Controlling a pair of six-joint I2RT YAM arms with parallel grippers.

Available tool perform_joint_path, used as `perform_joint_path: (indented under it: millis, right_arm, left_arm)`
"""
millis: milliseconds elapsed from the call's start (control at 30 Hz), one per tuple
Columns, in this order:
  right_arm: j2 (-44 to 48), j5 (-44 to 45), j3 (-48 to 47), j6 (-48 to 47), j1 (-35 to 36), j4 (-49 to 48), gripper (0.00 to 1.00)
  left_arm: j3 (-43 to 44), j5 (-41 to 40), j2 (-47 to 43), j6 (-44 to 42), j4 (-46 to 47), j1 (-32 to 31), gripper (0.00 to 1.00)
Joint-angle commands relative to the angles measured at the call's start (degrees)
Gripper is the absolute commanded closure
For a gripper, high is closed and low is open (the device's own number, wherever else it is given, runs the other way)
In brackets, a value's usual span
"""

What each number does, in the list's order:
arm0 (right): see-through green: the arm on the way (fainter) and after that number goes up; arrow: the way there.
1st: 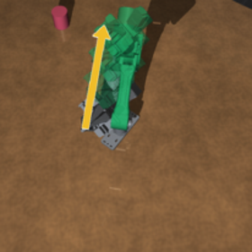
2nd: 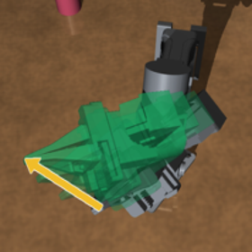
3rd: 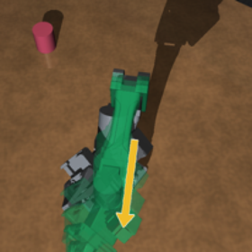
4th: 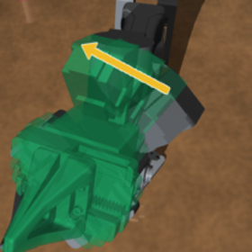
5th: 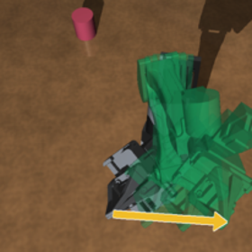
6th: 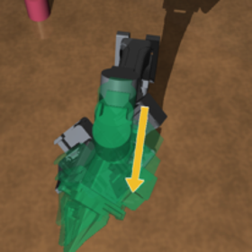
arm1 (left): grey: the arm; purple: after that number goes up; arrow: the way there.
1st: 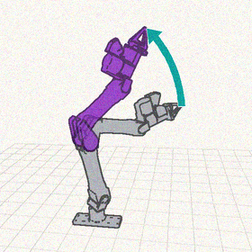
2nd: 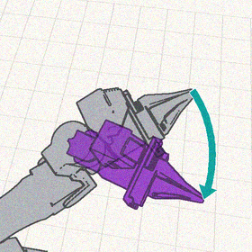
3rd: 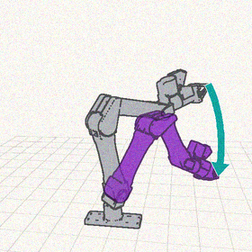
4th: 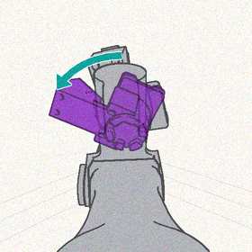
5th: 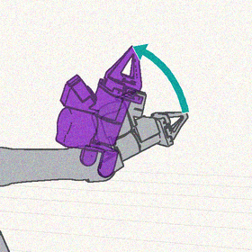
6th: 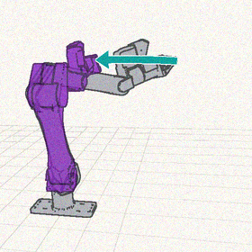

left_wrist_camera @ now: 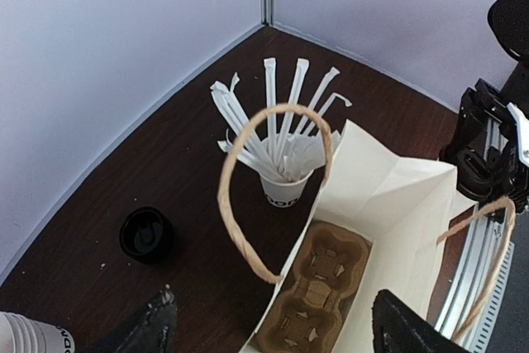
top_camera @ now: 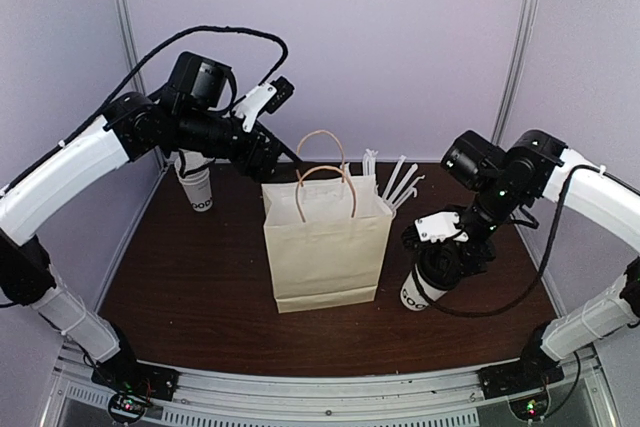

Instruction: Pack the takeout coffee

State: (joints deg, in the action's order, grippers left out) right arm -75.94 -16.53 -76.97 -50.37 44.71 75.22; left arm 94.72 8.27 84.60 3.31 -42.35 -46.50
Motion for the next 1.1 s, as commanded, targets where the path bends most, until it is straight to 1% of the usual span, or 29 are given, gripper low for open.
perform_joint_path:
  millis: [0,100,233,333,433,467,533,600,667,800,900,967,1067]
  right_arm:
    - [1.66,-4.98,-4.77,0.12,-5.83,4.78,0.31]
    - [2.84,-5.12,-7.37,-0.21,-9.05,5.88,0.31]
    - [3.73,-5.24,-11.08,-0.07,-12.99,6.69,0.31]
    - [4.04,-7.1,-14.67,0.86,-15.57,5.28,0.31]
    - [2.94,-8.39,-20.29,1.47,-16.79,4.7,0.3]
    - [2.38,-8.77,-22.31,1.58,-17.1,4.67,0.3]
    - [1.31,-9.55,-25.71,1.99,-17.61,4.17,0.3]
    - [0.48,-10.91,-28.15,2.93,-17.72,3.45,0.3]
    - [-0.22,-13.27,-30.63,3.79,-17.75,3.05,0.29]
    - [-1.4,-16.7,-34.68,6.32,-17.77,1.05,0.28]
    - [-2.52,-20.85,-39.19,8.1,-17.65,0.59,0.28]
    - [-3.22,-23.58,-41.28,9.35,-17.58,0.11,0.28]
    - [-4.67,-26.67,-43.27,10.48,-17.14,-0.12,0.28]
  left_arm:
    - [7.57,6.19,6.96,-1.69,-2.84,1.48,0.21]
    - [10.32,8.98,10.45,-2.69,-4.69,2.14,0.24]
    - [12.8,11.9,13.9,-3.54,-7.29,2.92,0.34]
    - [13.32,13.55,15.21,-5.23,-8.34,3.45,0.36]
    - [13.86,16.19,15.94,-6.26,-9.45,4.14,0.39]
    - [14.47,17.07,16.34,-6.73,-10.6,4.46,0.39]
    - [15.23,17.86,17.29,-7.29,-12.23,4.89,0.45]
    - [15.68,18.27,18.09,-7.78,-13.35,5.14,0.54]
    - [15.69,19.14,18.46,-7.88,-13.46,5.28,0.6]
    - [16.2,18.99,19.52,-8.46,-14.14,5.3,0.64]
    - [17.56,18.65,20.65,-9.25,-15.5,5.28,0.67]
    - [18.72,18.95,21.38,-9.74,-16.46,5.3,0.71]
    - [20.06,20.43,21.92,-10.46,-17.55,5.28,0.82]
